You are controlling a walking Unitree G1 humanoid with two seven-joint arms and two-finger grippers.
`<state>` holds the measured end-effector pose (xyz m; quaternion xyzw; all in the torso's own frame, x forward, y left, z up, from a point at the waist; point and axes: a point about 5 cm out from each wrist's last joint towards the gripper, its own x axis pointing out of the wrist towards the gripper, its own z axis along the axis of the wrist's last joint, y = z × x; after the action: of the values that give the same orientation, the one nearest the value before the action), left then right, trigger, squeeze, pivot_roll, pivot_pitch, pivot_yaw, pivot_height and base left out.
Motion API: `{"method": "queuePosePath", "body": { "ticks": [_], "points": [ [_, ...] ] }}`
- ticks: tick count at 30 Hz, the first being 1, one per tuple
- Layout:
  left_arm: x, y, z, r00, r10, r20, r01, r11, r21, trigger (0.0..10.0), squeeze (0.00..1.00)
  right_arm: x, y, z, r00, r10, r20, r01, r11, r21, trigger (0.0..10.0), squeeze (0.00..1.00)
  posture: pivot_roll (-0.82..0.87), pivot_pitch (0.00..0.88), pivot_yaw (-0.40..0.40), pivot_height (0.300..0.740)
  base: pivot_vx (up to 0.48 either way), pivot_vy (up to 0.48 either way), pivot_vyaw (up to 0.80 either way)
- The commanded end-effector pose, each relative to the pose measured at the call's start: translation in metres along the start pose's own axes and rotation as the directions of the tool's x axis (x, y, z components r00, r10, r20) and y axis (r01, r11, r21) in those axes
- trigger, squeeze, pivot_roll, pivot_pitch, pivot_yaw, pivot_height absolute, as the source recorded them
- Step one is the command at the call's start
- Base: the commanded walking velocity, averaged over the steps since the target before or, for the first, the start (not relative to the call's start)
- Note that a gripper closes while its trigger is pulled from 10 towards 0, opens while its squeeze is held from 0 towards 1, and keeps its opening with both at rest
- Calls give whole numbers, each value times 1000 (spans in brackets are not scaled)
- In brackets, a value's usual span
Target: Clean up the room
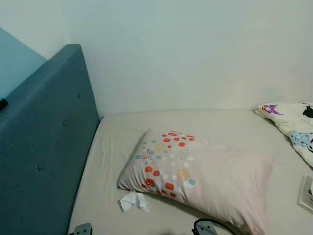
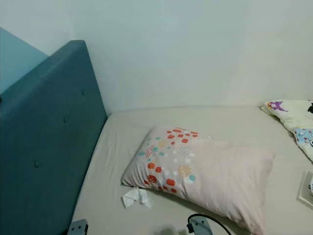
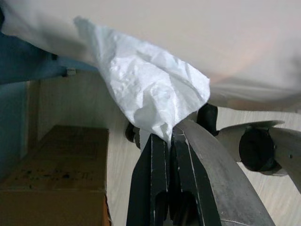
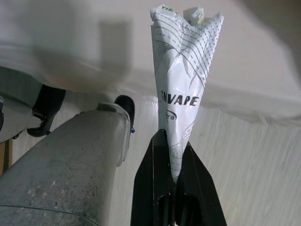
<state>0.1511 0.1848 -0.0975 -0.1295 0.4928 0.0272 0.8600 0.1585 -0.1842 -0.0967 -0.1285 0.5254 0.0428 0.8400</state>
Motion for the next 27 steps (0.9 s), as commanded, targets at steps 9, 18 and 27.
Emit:
{"method": "queuePosePath", "body": {
  "ticks": [9, 18, 27],
  "points": [
    [-1, -5, -13, 999, 1, -42, -1, 1000, 4, 10000, 0, 0, 6, 2, 1000, 12, 1, -12, 1000, -11, 10000, 0, -20, 0, -35, 740, -307, 0, 0],
    [1, -19, -21, 998, -10, -57, 10, 1000, 10, 10000, 0, 0, -3, 1, 1000, 4, -1, -4, 1000, -8, 10000, 0, -23, 0, -32, 740, -324, 0, 0],
    [3, -27, -18, 998, -18, -55, 19, 1000, 18, 10000, 0, 0, -8, 1, 1000, -1, -2, 1, 1000, -6, 10000, 0, -22, 0, -28, 740, -320, 0, 0]
  ]
}}
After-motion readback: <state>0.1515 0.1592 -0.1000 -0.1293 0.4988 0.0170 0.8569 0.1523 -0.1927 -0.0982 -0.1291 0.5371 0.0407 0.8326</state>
